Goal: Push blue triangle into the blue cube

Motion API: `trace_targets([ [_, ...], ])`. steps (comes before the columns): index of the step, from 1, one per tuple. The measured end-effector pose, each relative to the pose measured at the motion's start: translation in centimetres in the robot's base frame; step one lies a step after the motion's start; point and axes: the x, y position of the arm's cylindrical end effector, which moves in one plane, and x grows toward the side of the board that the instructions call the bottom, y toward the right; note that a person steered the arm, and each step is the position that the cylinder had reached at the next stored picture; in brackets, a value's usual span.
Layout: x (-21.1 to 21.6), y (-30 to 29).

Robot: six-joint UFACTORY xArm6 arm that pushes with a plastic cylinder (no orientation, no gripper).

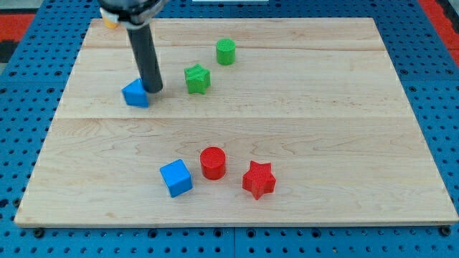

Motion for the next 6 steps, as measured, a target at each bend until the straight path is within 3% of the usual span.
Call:
trace_targets([
  [2, -4.2, -6.2],
  [4, 6.1, -0.6],
  [6, 7.1, 2.5],
])
